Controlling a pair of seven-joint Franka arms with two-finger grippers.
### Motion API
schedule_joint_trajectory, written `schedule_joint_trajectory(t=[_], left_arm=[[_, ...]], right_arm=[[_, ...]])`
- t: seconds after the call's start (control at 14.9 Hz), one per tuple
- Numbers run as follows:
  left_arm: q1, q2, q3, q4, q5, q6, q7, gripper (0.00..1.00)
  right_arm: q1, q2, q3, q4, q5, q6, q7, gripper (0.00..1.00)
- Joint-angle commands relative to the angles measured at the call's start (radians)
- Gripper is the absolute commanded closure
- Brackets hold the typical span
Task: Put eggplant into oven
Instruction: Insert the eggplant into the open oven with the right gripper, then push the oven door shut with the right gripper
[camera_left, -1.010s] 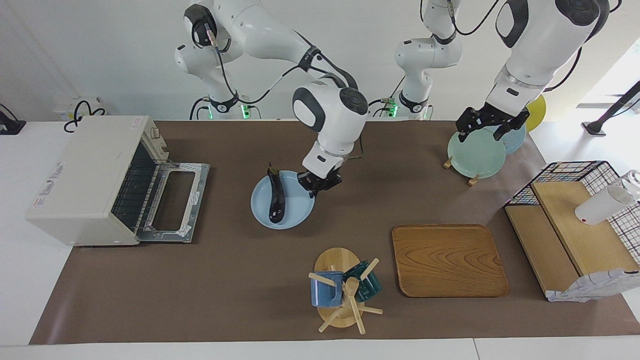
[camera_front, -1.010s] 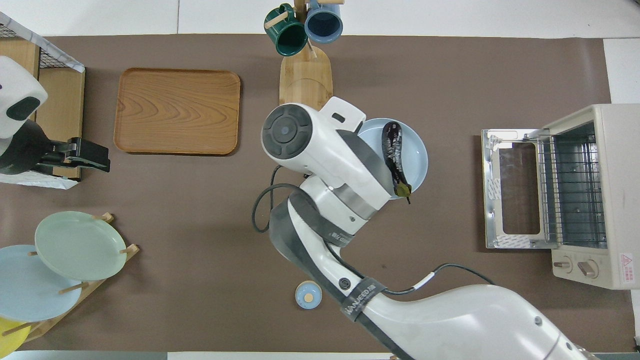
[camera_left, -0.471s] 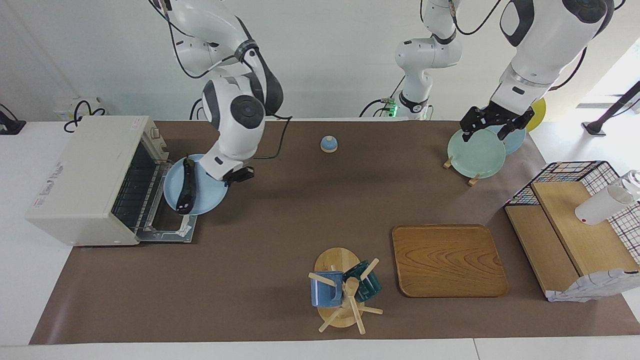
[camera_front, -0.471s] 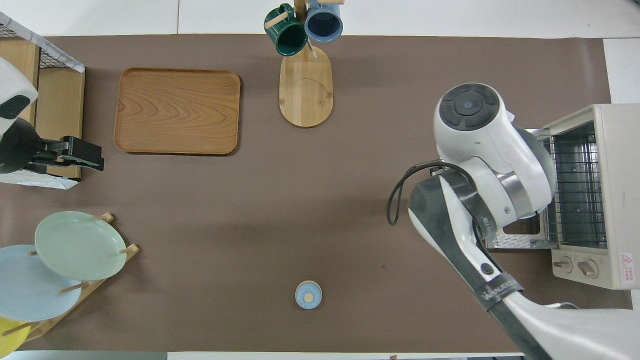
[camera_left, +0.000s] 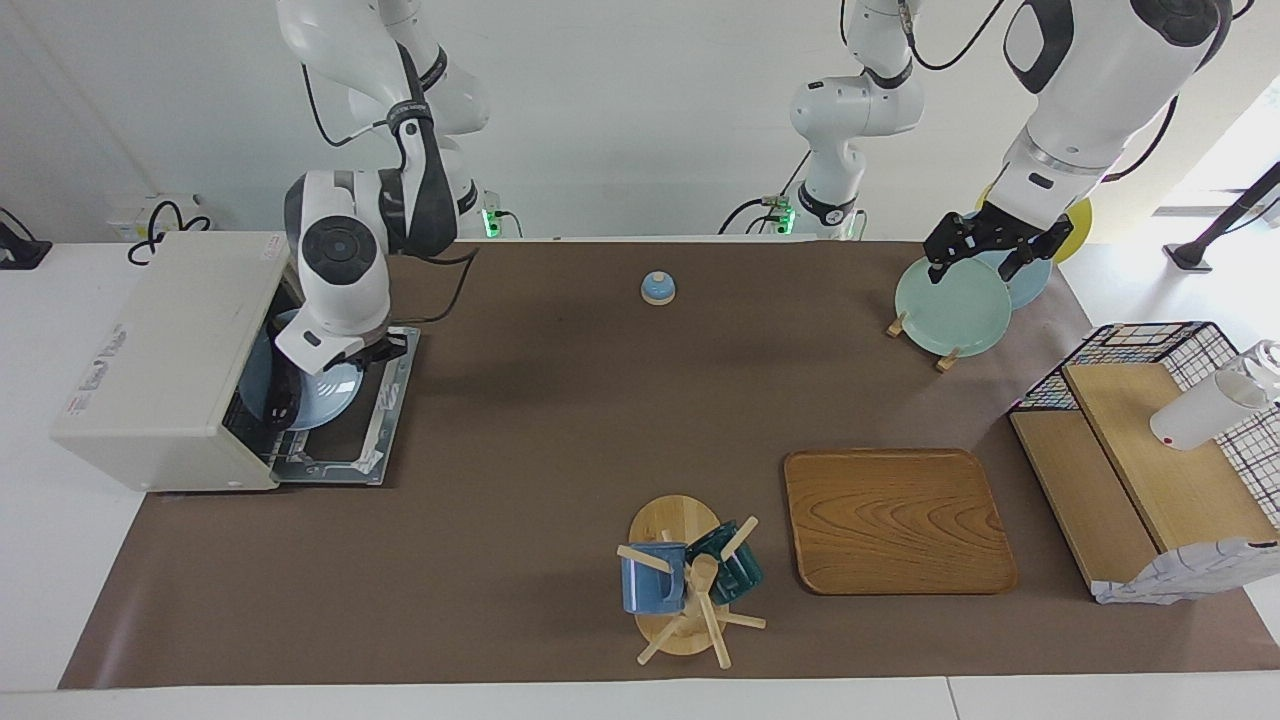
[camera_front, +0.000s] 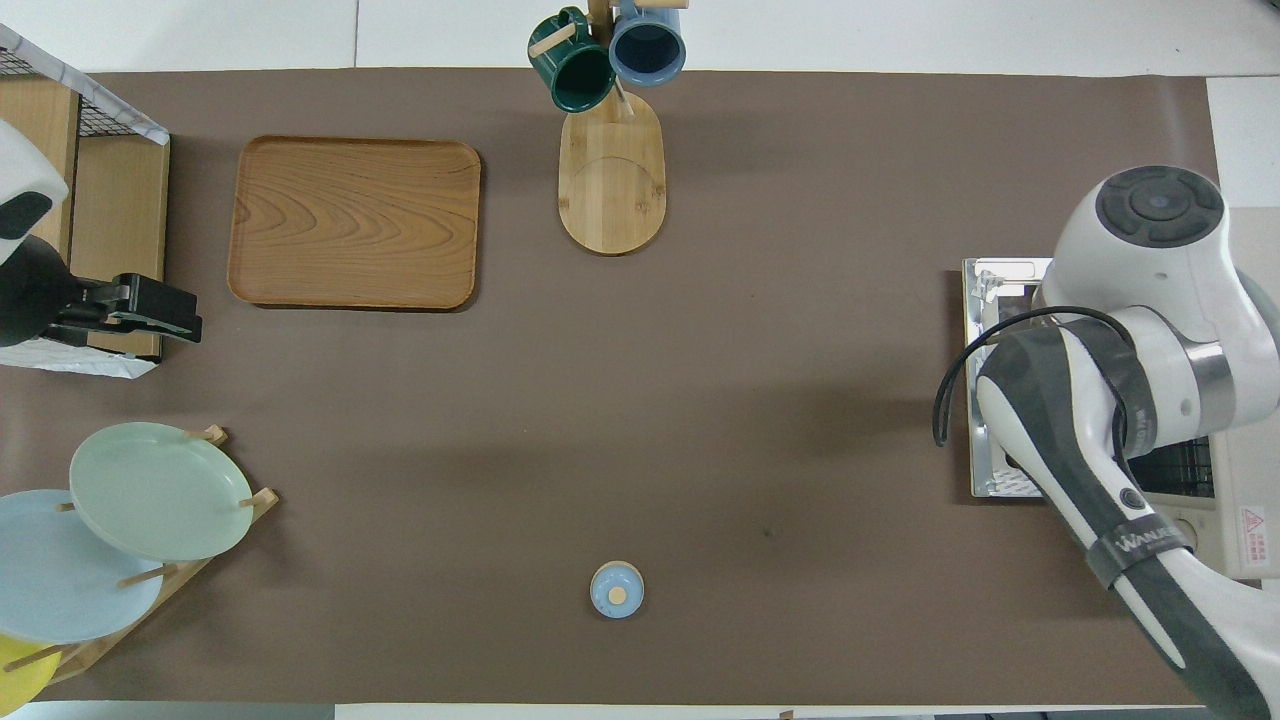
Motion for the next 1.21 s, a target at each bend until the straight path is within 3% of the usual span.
schedule_joint_trajectory(t=[0.0,0.13,0.2,0.34,0.61,0.88,0.94,1.08,1.14], left_arm=[[0.014,0.0,-0.004,0.012,0.015,-0.007,0.043,0.0],[0.021,0.002,-0.004,0.011,0.015,0.007,0.049,0.0],[0.024,0.002,-0.004,0.011,0.016,0.009,0.049,0.0],[0.023,0.002,-0.004,0.011,0.016,0.009,0.049,0.0],[0.025,0.0,-0.004,0.008,0.015,0.009,0.043,0.0],[0.023,-0.004,-0.004,0.0,0.015,-0.004,0.043,0.0],[0.023,-0.004,-0.004,0.0,0.015,0.003,0.043,0.0],[0.023,-0.004,-0.004,0.0,0.015,0.001,0.043,0.0],[0.023,-0.004,-0.004,0.0,0.015,0.001,0.043,0.0]], right_arm=[[-0.065,-0.041,0.014,-0.095,-0.026,0.086,-0.059,1.0],[-0.073,-0.05,0.014,-0.132,-0.025,0.134,-0.06,1.0],[-0.084,-0.05,0.014,-0.137,-0.025,0.14,-0.062,0.8],[-0.087,-0.05,0.015,-0.135,-0.025,0.141,-0.091,0.66],[-0.073,-0.043,0.023,-0.085,-0.009,0.122,-0.097,0.65],[0.037,-0.02,0.037,0.045,0.027,0.02,-0.083,0.65],[0.052,-0.013,0.037,0.049,0.052,0.037,-0.06,0.71],[0.063,-0.021,0.038,-0.012,0.061,0.139,0.022,1.0],[0.08,-0.023,0.038,-0.07,0.063,0.207,0.047,1.0]])
